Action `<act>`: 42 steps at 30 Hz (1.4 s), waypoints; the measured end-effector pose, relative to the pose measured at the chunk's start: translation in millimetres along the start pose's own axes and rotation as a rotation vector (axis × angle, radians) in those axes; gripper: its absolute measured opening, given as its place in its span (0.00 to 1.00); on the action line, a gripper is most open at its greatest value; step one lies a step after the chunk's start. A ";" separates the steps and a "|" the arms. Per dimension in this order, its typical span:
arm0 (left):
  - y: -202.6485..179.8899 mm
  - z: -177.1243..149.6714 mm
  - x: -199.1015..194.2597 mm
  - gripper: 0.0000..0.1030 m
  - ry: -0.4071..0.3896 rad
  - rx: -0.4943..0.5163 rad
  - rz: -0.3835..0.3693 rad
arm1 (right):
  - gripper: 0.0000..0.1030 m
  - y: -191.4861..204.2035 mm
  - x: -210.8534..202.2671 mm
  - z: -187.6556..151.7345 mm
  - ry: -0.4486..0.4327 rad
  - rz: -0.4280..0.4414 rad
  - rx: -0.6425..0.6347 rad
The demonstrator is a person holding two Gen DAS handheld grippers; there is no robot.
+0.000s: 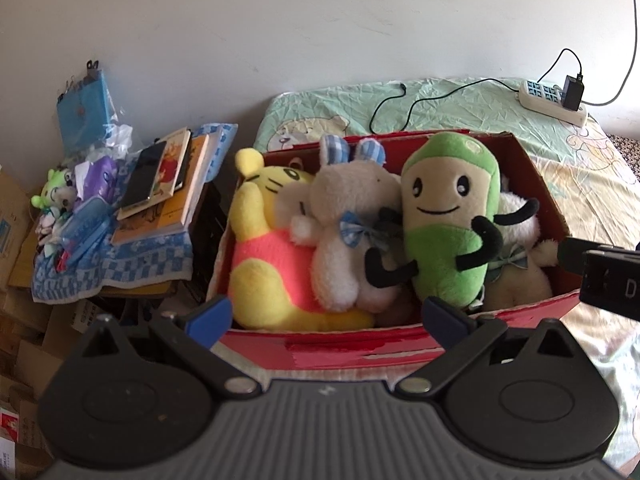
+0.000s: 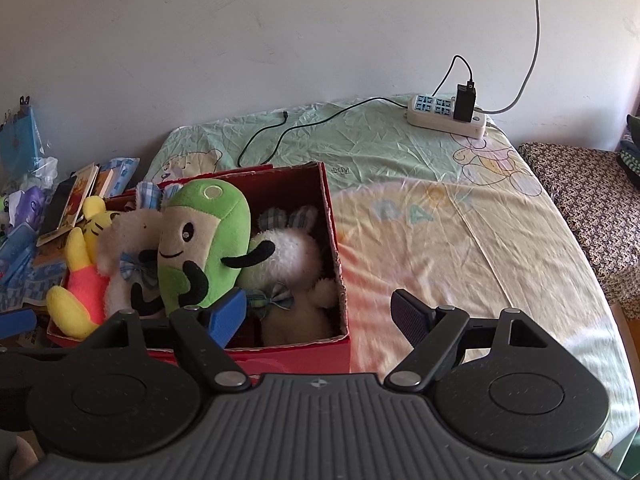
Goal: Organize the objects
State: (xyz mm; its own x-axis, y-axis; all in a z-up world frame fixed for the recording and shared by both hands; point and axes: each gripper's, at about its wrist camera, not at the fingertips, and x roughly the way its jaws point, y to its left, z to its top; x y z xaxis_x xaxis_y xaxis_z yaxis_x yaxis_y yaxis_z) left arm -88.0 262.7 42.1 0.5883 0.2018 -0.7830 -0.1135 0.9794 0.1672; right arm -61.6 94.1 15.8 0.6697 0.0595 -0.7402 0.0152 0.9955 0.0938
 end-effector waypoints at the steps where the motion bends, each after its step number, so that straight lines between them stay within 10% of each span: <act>1: 1.5 -0.1 1.1 0.98 0.002 0.001 -0.001 | 0.79 1.6 0.6 -0.2 0.001 -0.002 0.003; 42: 10.3 14.5 18.2 0.99 0.036 -0.055 -0.067 | 0.79 9.2 12.7 14.5 -0.017 -0.032 -0.029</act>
State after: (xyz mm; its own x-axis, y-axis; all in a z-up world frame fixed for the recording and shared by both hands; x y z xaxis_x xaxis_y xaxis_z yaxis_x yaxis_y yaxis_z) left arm -66.9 276.3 38.2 0.5667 0.1353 -0.8127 -0.1192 0.9895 0.0816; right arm -42.2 102.9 16.9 0.6815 0.0261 -0.7313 0.0156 0.9986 0.0502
